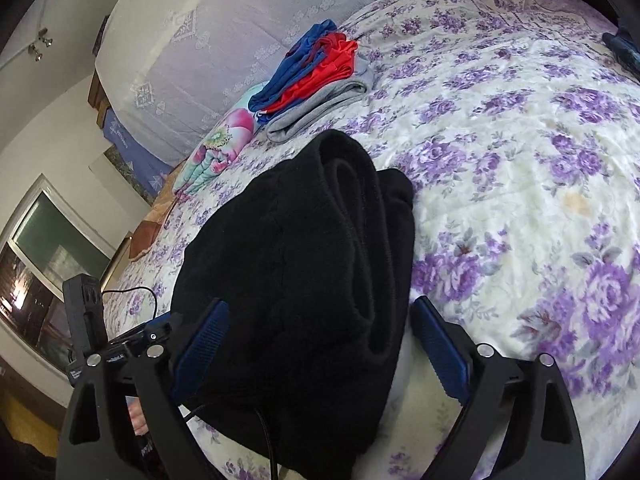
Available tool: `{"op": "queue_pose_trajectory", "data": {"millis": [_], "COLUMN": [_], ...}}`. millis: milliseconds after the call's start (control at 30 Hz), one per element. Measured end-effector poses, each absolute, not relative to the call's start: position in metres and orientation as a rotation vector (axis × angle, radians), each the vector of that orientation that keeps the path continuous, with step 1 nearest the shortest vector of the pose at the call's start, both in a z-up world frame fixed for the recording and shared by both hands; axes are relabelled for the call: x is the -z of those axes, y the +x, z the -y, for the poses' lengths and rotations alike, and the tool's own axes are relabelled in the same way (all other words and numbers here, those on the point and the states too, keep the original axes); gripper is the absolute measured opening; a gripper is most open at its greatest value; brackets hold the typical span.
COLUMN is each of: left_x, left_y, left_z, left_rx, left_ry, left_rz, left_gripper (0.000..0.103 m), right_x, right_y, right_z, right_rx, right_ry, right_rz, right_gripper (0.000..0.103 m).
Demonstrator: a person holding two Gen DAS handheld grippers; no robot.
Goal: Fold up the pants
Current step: 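Grasp the folded black pants with the right tool while the left tool grasps them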
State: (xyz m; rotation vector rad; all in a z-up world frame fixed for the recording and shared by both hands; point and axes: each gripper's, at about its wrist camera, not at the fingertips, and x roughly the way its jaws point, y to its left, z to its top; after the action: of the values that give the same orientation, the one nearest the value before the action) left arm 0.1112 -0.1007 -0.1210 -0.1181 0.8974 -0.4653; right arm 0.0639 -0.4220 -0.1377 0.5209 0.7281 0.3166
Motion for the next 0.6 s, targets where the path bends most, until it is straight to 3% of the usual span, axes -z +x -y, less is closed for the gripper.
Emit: {"op": "queue_pose_trajectory", "data": {"millis": [67, 100, 133, 267, 333, 400, 500, 600], "left_x": [0.12, 0.118, 0.118, 0.119, 0.119, 0.119, 0.113, 0.099], "left_y": [0.111, 0.111, 0.111, 0.133, 0.146, 0.149, 0.144, 0.144], "left_z": [0.1, 0.103, 0.106, 0.111, 0.109, 0.111, 0.114, 0.106], "left_rx": [0.523, 0.523, 0.522, 0.514, 0.537, 0.587, 0.611, 0.617], "left_ry": [-0.148, -0.127, -0.107, -0.093, -0.149, -0.159, -0.135, -0.154], "left_rz": [-0.912, -0.909, -0.906, -0.906, -0.939, -0.948, -0.929, -0.897], "left_gripper": [0.067, 0.067, 0.067, 0.085, 0.084, 0.063, 0.047, 0.019], "right_x": [0.139, 0.14, 0.142, 0.139, 0.133, 0.129, 0.121, 0.106], "right_y": [0.07, 0.073, 0.075, 0.074, 0.071, 0.069, 0.067, 0.068], "right_z": [0.416, 0.414, 0.414, 0.415, 0.412, 0.411, 0.41, 0.409], "right_rx": [-0.329, -0.339, -0.351, -0.382, -0.386, -0.388, -0.397, -0.416], "right_ry": [0.516, 0.515, 0.523, 0.529, 0.501, 0.488, 0.477, 0.473], "right_rz": [-0.742, -0.748, -0.752, -0.729, -0.717, -0.71, -0.691, -0.659], "right_gripper": [0.07, 0.057, 0.051, 0.04, 0.038, 0.037, 0.037, 0.036]}}
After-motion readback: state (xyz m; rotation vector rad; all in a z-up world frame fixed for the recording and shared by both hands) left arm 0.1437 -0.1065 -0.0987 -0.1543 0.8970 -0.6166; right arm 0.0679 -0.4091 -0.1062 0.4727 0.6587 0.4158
